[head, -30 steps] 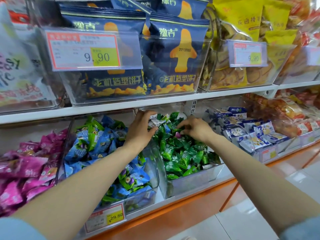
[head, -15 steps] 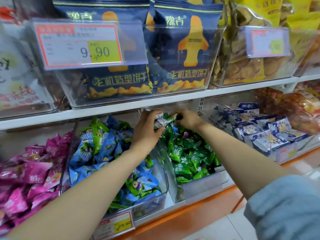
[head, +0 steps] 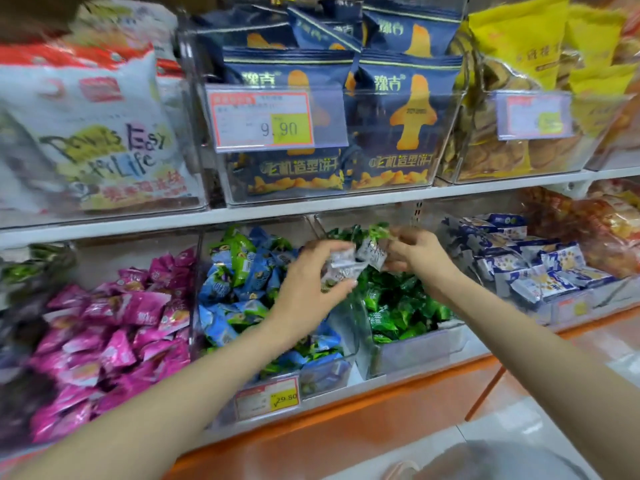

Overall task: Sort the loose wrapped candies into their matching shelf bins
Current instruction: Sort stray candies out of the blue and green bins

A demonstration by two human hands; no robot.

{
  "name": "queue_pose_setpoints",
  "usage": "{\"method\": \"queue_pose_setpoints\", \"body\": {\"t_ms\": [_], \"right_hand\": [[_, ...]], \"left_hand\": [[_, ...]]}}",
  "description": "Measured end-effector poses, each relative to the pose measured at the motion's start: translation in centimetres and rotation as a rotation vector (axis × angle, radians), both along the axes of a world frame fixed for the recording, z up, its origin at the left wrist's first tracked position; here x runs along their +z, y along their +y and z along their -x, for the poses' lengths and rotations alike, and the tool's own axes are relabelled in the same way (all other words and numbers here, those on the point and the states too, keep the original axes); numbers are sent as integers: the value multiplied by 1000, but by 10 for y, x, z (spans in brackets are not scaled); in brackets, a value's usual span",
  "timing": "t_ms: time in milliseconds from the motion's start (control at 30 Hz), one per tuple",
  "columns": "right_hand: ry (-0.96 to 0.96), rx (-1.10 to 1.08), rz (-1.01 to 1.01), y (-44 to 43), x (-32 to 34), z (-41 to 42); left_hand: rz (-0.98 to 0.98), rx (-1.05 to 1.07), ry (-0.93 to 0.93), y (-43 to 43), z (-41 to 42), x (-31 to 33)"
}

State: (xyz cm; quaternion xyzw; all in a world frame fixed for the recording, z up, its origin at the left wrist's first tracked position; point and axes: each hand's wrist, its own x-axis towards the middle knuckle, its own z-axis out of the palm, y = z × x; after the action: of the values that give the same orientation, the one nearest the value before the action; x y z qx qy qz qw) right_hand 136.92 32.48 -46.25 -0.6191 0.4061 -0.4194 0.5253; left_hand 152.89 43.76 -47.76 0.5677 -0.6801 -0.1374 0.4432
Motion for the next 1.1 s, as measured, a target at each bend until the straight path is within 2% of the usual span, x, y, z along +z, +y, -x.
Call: {"method": "queue_pose_setpoints", "body": {"t_ms": [133, 333, 533, 733, 833, 900, 967, 1000, 1100], "right_hand": [[101, 218, -44, 70, 6, -22], [141, 423, -70, 146, 11, -93], [156, 490, 38, 195, 14, -199], [83, 550, -104, 234, 21, -309], [78, 573, -95, 244, 20, -352], [227, 515, 107, 246, 15, -374], [531, 418, 467, 248, 11, -386], [597, 392, 622, 250, 8, -389], [542, 577, 836, 253, -10, -396]], "left_hand": [[-33, -34, -62, 80, -29, -13], [-69, 171, -23, 180, -104, -14], [-37, 452, -20, 252, -191, 8], [-51, 770, -96, 285, -285, 25], [-54, 868, -118, 283, -321, 24], [-99, 880, -140, 275, -341, 20], [-240, 801, -108, 268, -358, 10], [-324, 745, -77, 267, -363, 4], [-414, 653, -99, 266, -370, -12]]}}
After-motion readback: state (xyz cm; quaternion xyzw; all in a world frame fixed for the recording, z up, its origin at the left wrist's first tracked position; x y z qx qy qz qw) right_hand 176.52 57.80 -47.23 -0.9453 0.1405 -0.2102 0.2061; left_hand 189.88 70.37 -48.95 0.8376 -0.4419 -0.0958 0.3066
